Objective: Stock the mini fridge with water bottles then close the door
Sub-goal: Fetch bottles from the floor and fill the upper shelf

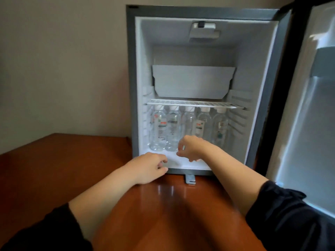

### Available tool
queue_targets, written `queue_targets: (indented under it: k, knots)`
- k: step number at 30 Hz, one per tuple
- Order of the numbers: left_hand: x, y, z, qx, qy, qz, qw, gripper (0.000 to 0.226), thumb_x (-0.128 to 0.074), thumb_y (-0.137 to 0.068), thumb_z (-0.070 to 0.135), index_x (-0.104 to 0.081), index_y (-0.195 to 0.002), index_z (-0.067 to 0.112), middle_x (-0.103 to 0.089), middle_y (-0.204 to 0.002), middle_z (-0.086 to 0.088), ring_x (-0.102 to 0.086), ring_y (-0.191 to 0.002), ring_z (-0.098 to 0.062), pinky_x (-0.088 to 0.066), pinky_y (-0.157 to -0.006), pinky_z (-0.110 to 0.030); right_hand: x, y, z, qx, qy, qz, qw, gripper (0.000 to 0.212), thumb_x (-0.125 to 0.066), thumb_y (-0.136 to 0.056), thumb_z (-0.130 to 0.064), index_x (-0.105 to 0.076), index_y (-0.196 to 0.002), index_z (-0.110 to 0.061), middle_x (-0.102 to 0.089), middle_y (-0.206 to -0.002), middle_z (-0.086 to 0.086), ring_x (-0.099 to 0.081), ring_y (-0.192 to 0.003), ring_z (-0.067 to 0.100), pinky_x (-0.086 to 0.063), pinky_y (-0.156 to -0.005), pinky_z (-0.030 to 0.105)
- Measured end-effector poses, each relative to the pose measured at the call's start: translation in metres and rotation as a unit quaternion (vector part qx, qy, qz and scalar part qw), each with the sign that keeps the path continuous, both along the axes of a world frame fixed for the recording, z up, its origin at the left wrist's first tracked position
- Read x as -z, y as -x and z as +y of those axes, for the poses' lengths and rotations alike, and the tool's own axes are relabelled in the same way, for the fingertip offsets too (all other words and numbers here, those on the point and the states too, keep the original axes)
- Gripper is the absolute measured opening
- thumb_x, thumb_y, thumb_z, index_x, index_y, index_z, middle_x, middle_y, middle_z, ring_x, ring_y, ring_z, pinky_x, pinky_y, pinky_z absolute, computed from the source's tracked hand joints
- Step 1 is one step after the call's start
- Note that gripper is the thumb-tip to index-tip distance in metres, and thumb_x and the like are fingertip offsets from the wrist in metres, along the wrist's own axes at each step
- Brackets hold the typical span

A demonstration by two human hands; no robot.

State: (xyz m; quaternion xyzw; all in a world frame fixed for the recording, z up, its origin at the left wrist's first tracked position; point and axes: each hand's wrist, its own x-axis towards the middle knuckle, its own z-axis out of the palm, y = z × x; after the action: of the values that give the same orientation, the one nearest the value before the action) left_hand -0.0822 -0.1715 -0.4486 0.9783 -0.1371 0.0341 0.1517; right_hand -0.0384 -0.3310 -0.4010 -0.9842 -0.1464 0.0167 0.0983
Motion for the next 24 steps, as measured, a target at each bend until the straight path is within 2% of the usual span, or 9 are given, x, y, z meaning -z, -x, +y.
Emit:
queue_targets:
  k: [3,5,9,12,14,18,21,24]
  knots:
    - [-0.001,0.035,0.045,-0.048,-0.045,0.001,0.998,0.035,-0.047,-0.091,0.039,-0.052,-0.124,0.029,-0.061,-0.118,0.008,-0.058,-0.108,-0.015,-0.047,-0.095,-0.035,0.008,0.020,0.042,-0.060,0.038,-0.012,0.997,0.028,-0.053,-0.092,-0.029,-0.063,-0.110,-0.011,-0.067,-0.105,0.011,-0.064,-0.095,0.030,-0.047,-0.081,0.035]
    - [0.000,0.061,0.077,-0.088,-0.054,0.015,0.995,0.035,-0.047,-0.091,0.041,-0.052,-0.125,0.030,-0.061,-0.119,0.009,-0.058,-0.107,-0.014,-0.047,-0.096,-0.036,0.015,0.036,0.073,-0.109,0.038,-0.024,0.993,0.027,-0.055,-0.091,-0.030,-0.063,-0.111,-0.014,-0.063,-0.117,0.011,-0.060,-0.108,0.033,-0.047,-0.088,0.036]
    - [0.007,0.116,0.137,-0.175,-0.033,0.050,0.983,0.037,-0.045,-0.094,0.041,-0.049,-0.129,0.029,-0.058,-0.120,0.009,-0.056,-0.106,-0.010,-0.049,-0.094,-0.033,0.030,0.071,0.137,-0.192,0.007,-0.024,0.981,0.020,-0.057,-0.089,-0.033,-0.064,-0.104,-0.022,-0.062,-0.116,0.007,-0.060,-0.107,0.031,-0.046,-0.085,0.035]
    - [0.019,0.159,0.178,-0.234,-0.019,0.050,0.971,0.036,-0.046,-0.094,0.041,-0.050,-0.127,0.027,-0.059,-0.119,0.007,-0.057,-0.104,-0.009,-0.050,-0.092,-0.031,0.041,0.098,0.186,-0.259,0.006,-0.008,0.966,0.020,-0.056,-0.091,-0.036,-0.062,-0.106,-0.024,-0.060,-0.121,0.005,-0.056,-0.112,0.030,-0.045,-0.089,0.037]
    - [0.029,0.189,0.204,-0.269,-0.015,0.049,0.962,0.037,-0.049,-0.093,0.040,-0.051,-0.127,0.026,-0.061,-0.120,0.006,-0.058,-0.105,-0.009,-0.050,-0.092,-0.031,0.050,0.114,0.219,-0.307,0.007,0.005,0.952,0.018,-0.055,-0.092,-0.035,-0.061,-0.104,-0.023,-0.061,-0.118,0.004,-0.057,-0.108,0.028,-0.046,-0.088,0.038]
    - [0.049,0.250,0.248,-0.332,-0.003,0.068,0.941,0.037,-0.050,-0.093,0.038,-0.052,-0.127,0.022,-0.063,-0.119,0.005,-0.059,-0.103,-0.011,-0.049,-0.089,-0.027,0.072,0.150,0.284,-0.402,-0.019,0.046,0.914,0.009,-0.055,-0.093,-0.028,-0.059,-0.097,-0.021,-0.063,-0.102,0.000,-0.062,-0.089,0.020,-0.052,-0.080,0.035]
    - [0.066,0.294,0.275,-0.374,0.004,0.079,0.924,0.032,-0.050,-0.094,0.035,-0.056,-0.121,0.020,-0.065,-0.112,0.003,-0.059,-0.096,-0.013,-0.046,-0.082,-0.025,0.090,0.187,0.328,-0.468,-0.049,0.078,0.879,0.007,-0.055,-0.093,-0.026,-0.061,-0.097,-0.023,-0.062,-0.096,-0.003,-0.063,-0.092,0.020,-0.054,-0.084,0.039]
    - [0.092,0.335,0.303,-0.420,0.024,0.086,0.903,0.026,-0.052,-0.093,0.029,-0.060,-0.112,0.015,-0.067,-0.108,-0.001,-0.062,-0.100,-0.018,-0.042,-0.079,-0.022,0.110,0.225,0.368,-0.510,-0.059,0.115,0.851,0.009,-0.055,-0.093,-0.024,-0.064,-0.092,-0.020,-0.065,-0.091,-0.002,-0.065,-0.092,0.022,-0.054,-0.085,0.042]
